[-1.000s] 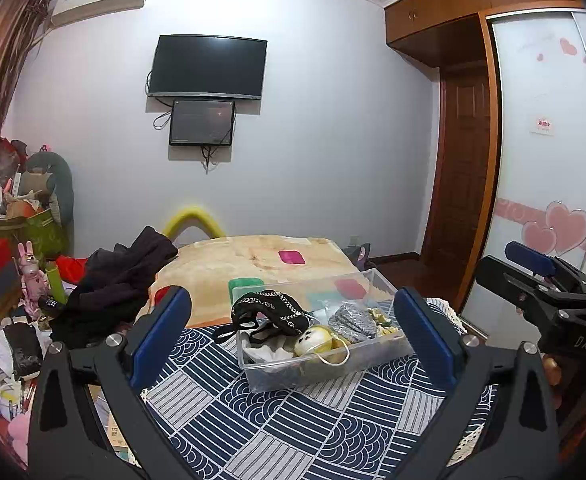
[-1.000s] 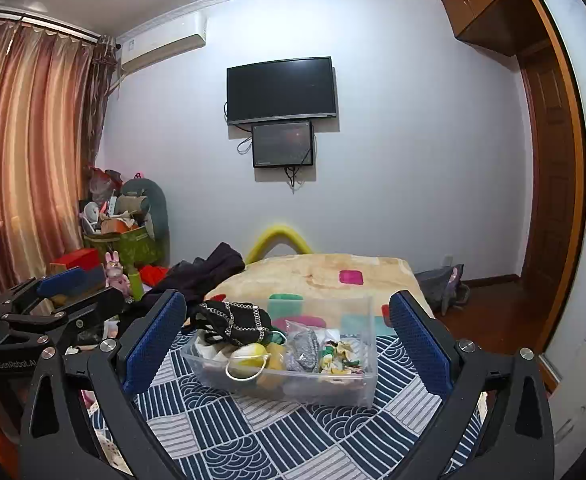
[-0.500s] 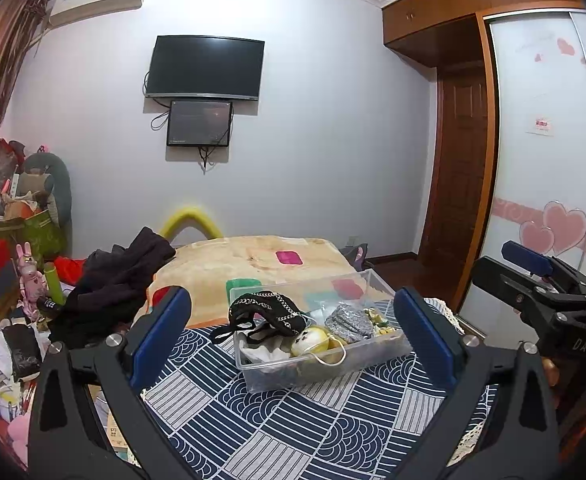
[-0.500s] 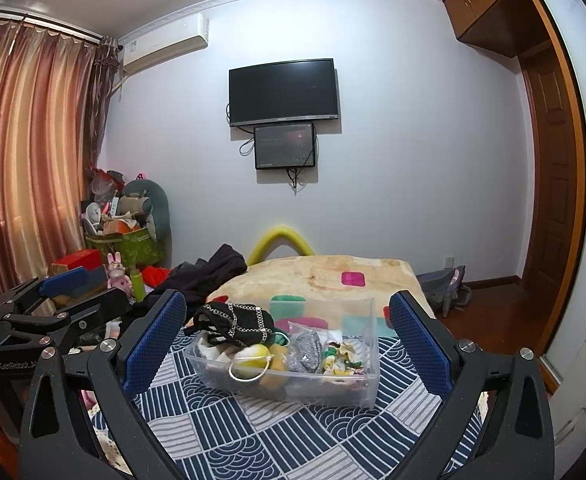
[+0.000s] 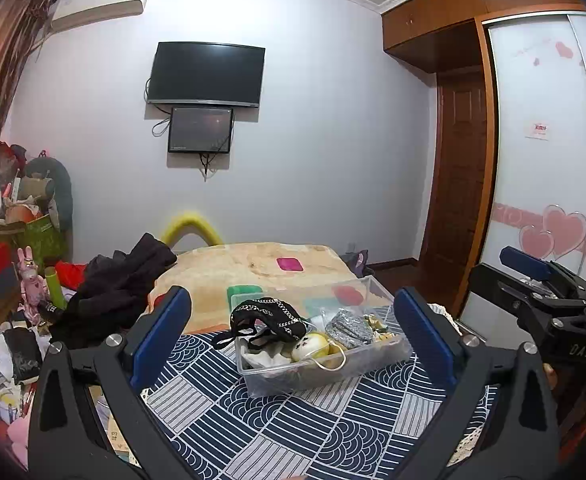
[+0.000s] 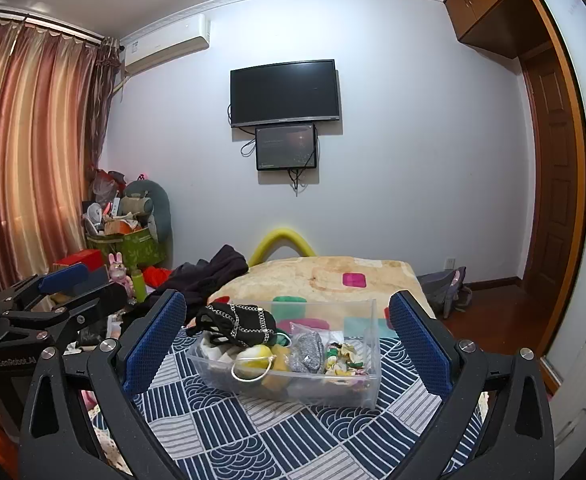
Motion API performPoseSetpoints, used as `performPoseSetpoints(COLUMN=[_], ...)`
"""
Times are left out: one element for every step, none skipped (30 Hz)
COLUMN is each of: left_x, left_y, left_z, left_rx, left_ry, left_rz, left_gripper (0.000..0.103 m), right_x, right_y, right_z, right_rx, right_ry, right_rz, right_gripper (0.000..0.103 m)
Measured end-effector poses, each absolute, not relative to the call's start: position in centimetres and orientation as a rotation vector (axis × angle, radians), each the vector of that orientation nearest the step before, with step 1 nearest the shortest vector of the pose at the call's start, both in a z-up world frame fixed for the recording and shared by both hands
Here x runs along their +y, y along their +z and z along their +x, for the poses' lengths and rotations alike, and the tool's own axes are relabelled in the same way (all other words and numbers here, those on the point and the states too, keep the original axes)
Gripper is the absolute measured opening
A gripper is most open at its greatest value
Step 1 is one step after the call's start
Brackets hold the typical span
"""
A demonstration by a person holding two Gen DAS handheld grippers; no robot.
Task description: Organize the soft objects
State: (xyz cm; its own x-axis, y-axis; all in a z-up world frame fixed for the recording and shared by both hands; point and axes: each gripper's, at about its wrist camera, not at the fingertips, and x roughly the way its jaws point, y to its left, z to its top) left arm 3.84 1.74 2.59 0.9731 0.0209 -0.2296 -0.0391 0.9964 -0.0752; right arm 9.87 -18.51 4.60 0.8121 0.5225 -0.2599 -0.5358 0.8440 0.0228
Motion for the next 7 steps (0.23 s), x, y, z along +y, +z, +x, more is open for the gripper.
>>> performPoseSetpoints(left_x=[1.65,1.58,1.49,1.44,1.40,1.37,1.37], left_y=[2.54,2.56,2.59,2.59,2.61,2.65,2.65], left_z=[3.84,3.80,3.78,3.68,3.63,3.59,3.61], left_rx=[0.229,0.228,0.226,0.223,0.221,0.219,0.220], left_ry=[0.032,0.030,0.027,0.027,0.028,0.025,0.023], left_rz=[-0.076,-0.073,-0.069,-0.069,-0.068,-0.067,-0.068], left_gripper=[0.103,0.103,0.103,0.103,0.103,0.103,0.103], right_x=[-18.53,-18.52,-18.51,-18.49,-18.54,-18.52,-18.50], right_y=[4.62,4.56,4.59,4.63,4.54,4.60,4.65], right_z=[9.84,9.89,9.87,9.84,9.84,9.78,9.71], right_rx=[0.262,0.261,0.262,0.263,0.263,0.263,0.264], right_ry=[0.565,0.564,0.564,0.565,0.565,0.565,0.566], right_rz=[-0.052,-0.051,-0.050,-0.049,-0.049,-0.049,-0.050], right_gripper=[0.102,0.102,0.102,0.102,0.102,0.102,0.102])
